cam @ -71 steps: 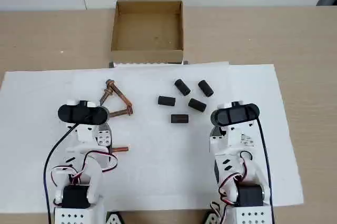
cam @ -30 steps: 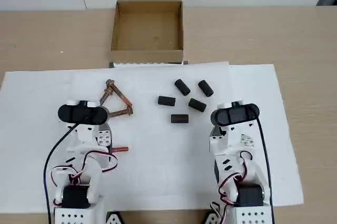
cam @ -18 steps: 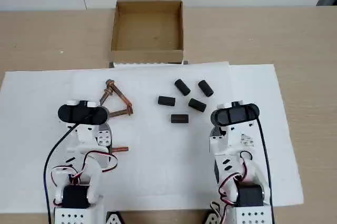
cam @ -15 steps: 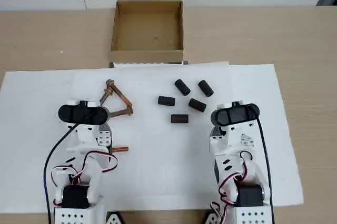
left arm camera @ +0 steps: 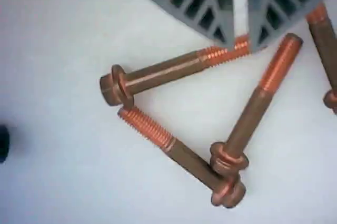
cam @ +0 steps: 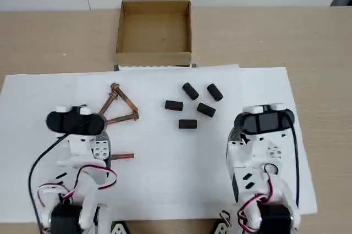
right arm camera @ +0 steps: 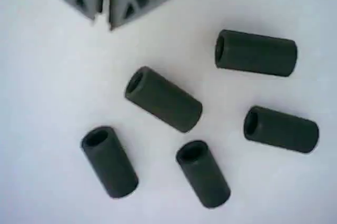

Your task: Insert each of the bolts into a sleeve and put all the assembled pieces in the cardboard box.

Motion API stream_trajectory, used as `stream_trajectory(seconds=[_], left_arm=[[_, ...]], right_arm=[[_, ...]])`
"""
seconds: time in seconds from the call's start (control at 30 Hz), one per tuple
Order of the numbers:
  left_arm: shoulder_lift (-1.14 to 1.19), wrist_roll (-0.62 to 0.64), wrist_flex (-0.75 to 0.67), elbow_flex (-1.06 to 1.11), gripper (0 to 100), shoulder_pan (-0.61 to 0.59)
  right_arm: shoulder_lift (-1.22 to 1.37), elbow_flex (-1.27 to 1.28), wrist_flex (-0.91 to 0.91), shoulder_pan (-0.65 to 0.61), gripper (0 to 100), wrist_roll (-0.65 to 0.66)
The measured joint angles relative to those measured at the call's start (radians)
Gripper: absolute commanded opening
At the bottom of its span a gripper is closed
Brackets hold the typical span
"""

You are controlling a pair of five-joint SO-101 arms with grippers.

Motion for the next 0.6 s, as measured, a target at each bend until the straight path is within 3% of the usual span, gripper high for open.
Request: stream_trajectory(seconds=[0.2, 0.6], left_arm=[[0.16, 0.0, 0.094, -0.175, 1, 0.0], [0.838, 0.0, 0.106, -0.698, 1, 0.0]], right_arm=[[0.244, -0.227, 0.044, 0.0, 0.4, -0.055], [0.982, -0.79, 0.152, 0.005, 0.4, -0.097]])
